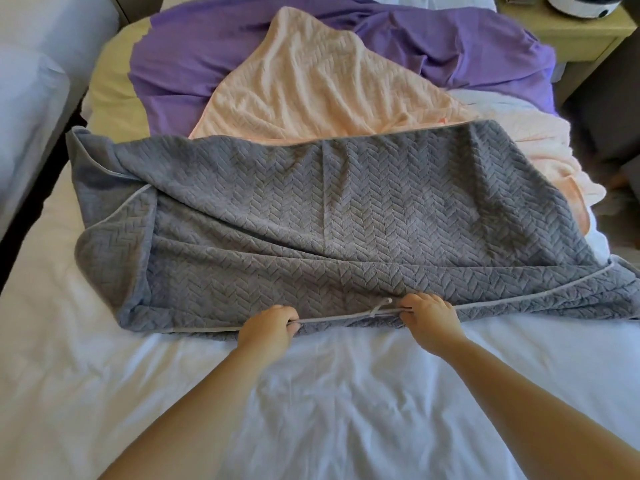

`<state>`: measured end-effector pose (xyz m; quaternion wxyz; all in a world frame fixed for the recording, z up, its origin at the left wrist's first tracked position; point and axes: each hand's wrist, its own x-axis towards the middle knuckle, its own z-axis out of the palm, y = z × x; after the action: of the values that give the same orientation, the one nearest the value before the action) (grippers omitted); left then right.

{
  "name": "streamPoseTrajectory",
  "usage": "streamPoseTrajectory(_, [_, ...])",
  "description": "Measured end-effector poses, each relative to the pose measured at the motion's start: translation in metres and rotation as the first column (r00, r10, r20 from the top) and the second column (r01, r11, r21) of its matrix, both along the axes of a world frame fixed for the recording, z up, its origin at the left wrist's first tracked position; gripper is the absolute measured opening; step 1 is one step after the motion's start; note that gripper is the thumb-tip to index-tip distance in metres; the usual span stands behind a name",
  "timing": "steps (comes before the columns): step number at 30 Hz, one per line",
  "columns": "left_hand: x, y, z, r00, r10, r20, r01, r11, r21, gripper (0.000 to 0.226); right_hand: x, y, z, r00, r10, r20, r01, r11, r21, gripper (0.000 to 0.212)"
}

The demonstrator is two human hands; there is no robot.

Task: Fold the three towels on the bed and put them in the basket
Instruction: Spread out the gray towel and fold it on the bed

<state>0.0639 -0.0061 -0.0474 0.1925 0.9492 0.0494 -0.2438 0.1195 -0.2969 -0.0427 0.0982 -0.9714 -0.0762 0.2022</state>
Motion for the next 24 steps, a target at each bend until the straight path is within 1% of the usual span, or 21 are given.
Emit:
streamPoseTrajectory(1, [0.003,0.004,0.007,1.000,0.030,-0.005,-0.030,0.998,-0.055,0.014,0.002,-0.001,0.007,0.999,-0.045,-0.020,0.046,0.996,0.079,0.018])
streamPoseTrajectory(3, [0.011,0.011,0.031,0.998,0.056,0.035,-0.050,0.989,-0.142,0.012,0.005,-0.002,0.030,0.993,-0.108,-0.041,0.114,0.972,0.208,0.012])
streamPoseTrajectory(7, [0.031,0.021,0.101,0.971,0.134,0.200,-0.068,0.951,-0.303,0.012,0.015,0.000,0.097,0.979,-0.200,0.039,0.168,0.901,0.400,0.006])
streamPoseTrajectory(8, [0.036,0.022,0.123,0.958,0.154,0.240,-0.068,0.942,-0.330,0.013,0.018,0.003,0.118,0.974,-0.213,0.075,0.158,0.881,0.447,0.004])
streamPoseTrajectory(11, [0.044,0.025,0.190,0.920,0.170,0.352,-0.024,0.923,-0.384,0.012,0.020,0.010,0.189,0.948,-0.252,0.196,0.097,0.810,0.578,0.008])
streamPoseTrajectory(13, [0.043,0.024,0.236,0.889,0.182,0.420,0.014,0.907,-0.422,0.011,0.014,0.016,0.236,0.924,-0.293,0.246,0.067,0.757,0.651,0.008])
streamPoseTrajectory(15, [0.036,0.021,0.280,0.852,0.176,0.494,0.078,0.889,-0.451,0.009,0.001,0.023,0.283,0.899,-0.325,0.292,0.030,0.712,0.701,0.008])
streamPoseTrajectory(17, [0.026,0.016,0.319,0.807,0.188,0.560,0.138,0.862,-0.489,0.008,-0.016,0.029,0.326,0.867,-0.345,0.359,-0.041,0.669,0.742,0.010])
streamPoseTrajectory(19, [0.013,0.010,0.353,0.762,0.225,0.608,0.188,0.821,-0.539,0.009,-0.035,0.033,0.365,0.816,-0.367,0.447,-0.112,0.659,0.744,0.010])
streamPoseTrajectory(21, [0.001,0.002,0.381,0.721,0.265,0.640,0.222,0.787,-0.576,0.014,-0.048,0.036,0.396,0.793,-0.395,0.464,-0.147,0.614,0.775,0.010])
streamPoseTrajectory(22, [-0.005,-0.002,0.393,0.716,0.283,0.638,0.231,0.767,-0.599,0.016,-0.054,0.037,0.408,0.793,-0.403,0.457,-0.164,0.582,0.797,0.009])
streamPoseTrajectory(24, [-0.016,-0.012,0.412,0.749,0.323,0.579,0.247,0.674,-0.696,0.016,-0.064,0.040,0.425,0.801,-0.403,0.443,-0.190,0.531,0.826,0.009])
